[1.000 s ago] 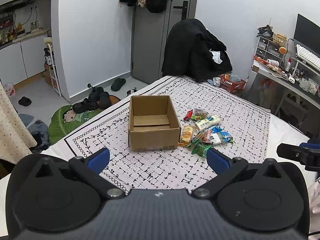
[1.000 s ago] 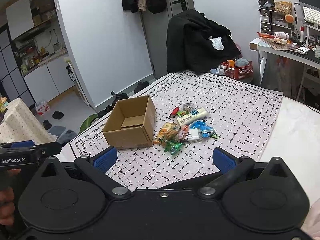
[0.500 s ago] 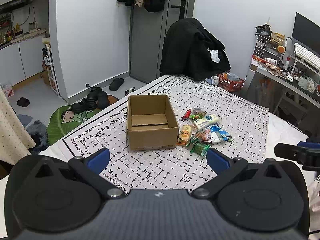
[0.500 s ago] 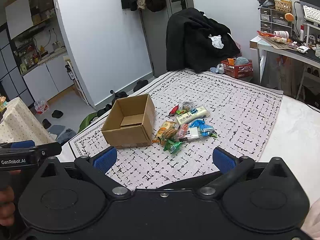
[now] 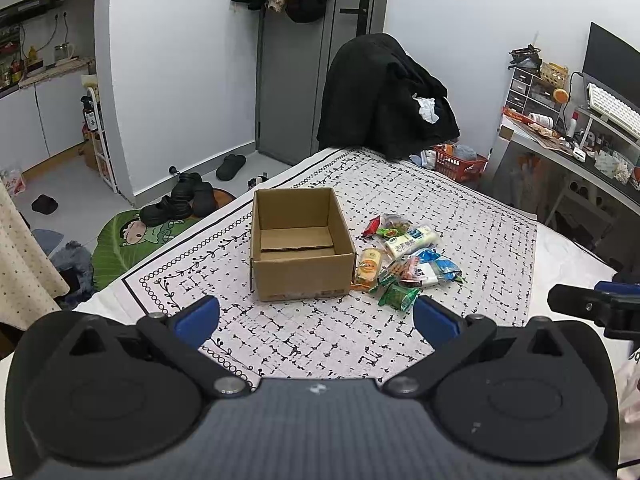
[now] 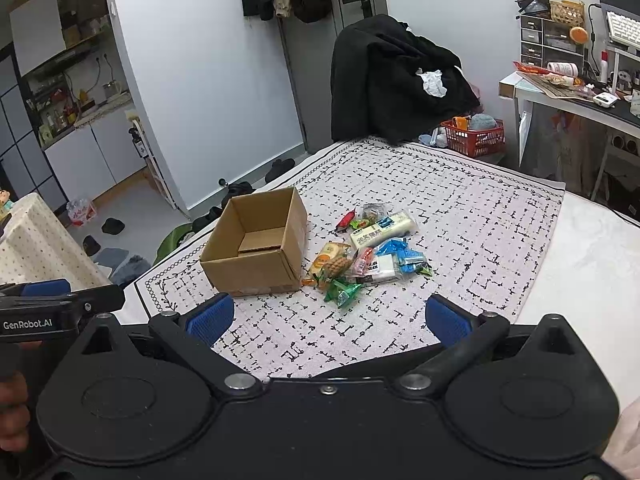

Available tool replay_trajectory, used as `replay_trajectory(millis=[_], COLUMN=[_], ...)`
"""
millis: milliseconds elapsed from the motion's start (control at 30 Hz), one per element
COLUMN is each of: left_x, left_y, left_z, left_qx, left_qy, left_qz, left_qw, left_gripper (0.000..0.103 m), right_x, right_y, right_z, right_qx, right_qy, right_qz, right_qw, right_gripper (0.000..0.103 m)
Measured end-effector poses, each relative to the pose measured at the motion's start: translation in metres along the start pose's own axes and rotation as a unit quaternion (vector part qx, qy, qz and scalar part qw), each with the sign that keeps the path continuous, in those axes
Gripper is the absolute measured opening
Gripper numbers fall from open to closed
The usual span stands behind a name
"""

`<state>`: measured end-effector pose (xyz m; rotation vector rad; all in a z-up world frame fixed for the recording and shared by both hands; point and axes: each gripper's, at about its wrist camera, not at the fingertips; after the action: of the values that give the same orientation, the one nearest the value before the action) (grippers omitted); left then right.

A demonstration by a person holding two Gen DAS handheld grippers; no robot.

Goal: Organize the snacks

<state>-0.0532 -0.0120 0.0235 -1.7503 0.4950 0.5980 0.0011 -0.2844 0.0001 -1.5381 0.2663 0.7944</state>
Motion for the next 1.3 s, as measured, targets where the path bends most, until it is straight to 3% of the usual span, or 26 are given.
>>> replay_trajectory(millis=[533,1300], left_x=[0.02,0.079], left_y=[-0.005,-0.023], left_z=[-0.009,-0.032], left_qx=[0.0,-0.017], left_qy=[0.007,0.004], left_qz=[0.008,0.025], left_qw=[0.9999,0.9995], left_gripper=[0.103,0.102], right_x=[0.018,0.082], right_y=[-0.01,-0.012], right_z=[-0.005,-0.053], right_qx=[-0.003,0.039], right_qy=[-0.004,-0.007], right_qz=[0.01,0.033], right_qw=[1.0,0.999], right_gripper=[0.103,0.103])
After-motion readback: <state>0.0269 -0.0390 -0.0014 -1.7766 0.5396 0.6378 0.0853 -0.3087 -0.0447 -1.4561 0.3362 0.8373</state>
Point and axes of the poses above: each gripper's, at about its wrist camera, not at the fingertips, and x roughly the way its jaws point, z to its left, y to its underside, and after that the axes turned 10 degrees about -x, right-handed
